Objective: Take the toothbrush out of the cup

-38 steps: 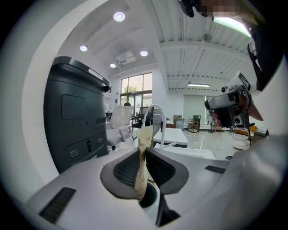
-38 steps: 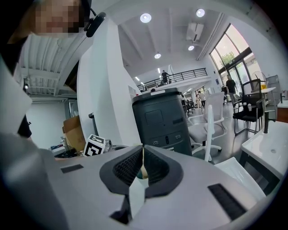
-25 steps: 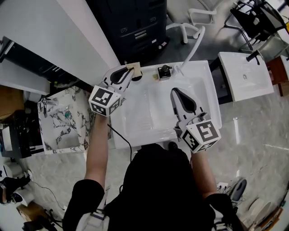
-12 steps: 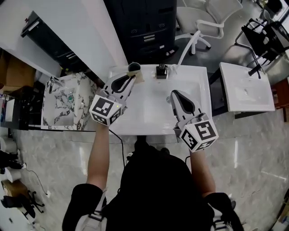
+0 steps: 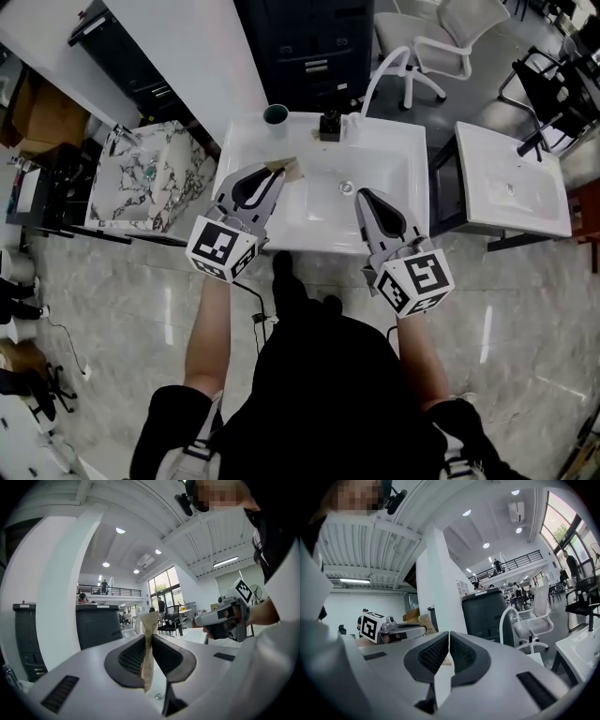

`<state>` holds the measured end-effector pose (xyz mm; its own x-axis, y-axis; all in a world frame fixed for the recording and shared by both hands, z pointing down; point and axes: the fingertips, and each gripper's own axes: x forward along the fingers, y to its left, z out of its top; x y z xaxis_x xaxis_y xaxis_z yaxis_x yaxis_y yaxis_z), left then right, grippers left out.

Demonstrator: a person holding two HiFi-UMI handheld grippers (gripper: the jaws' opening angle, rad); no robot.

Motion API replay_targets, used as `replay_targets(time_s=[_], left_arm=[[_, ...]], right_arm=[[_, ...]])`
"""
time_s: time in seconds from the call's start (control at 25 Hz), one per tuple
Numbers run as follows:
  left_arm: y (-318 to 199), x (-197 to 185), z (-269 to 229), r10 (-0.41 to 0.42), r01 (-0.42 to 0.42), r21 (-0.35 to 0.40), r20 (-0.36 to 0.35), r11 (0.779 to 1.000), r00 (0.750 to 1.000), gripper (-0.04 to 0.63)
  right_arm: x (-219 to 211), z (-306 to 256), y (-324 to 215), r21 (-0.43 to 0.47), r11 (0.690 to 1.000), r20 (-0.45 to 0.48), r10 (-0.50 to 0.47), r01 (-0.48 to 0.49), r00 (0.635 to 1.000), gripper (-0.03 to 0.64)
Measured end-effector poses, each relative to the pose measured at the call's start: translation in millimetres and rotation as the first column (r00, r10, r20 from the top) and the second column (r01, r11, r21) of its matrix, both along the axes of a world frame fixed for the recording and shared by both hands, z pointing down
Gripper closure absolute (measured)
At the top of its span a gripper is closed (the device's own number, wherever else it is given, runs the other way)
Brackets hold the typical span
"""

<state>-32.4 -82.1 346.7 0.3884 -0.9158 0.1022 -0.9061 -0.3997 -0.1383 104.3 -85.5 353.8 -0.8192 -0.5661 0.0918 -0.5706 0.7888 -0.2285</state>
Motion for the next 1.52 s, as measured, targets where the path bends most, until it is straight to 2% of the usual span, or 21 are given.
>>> replay_targets(time_s=[0.2,0.32,0.84,1.04,1.52], left_arm=[[36,35,-12,-0.019,0.019,0.002,0.011,1.0,1.0,0.54],[55,43,-21,-0.045,0.045,0.01,0.009,0.999,0.999,0.54],[105,16,-16,-0.207,0.205,-0.03,-0.054,0.978,0.977,0.54],[113,14,-14,-0.224,0.222,-0.027,-0.071,0.975,0.972,0.54],[117,18,-13,-0.228,0.226,-0.031,-0.102,0.974,0.968,0.54]], right_arm=[[13,-4,16,0.016,0.999,-0.001,-0.033,0.033,0.999,0.584],[12,-7,22,0.033,0.997,0.001,-0.063,0.063,0.998,0.584],[-14,-9,41,0.065,0.989,-0.014,-0.136,0.136,0.991,0.584],[-22,-6,55,0.09,0.979,-0.05,-0.18,0.184,0.982,0.584],[-23,-3,68,0.101,0.976,-0.091,-0.186,0.195,0.978,0.586]])
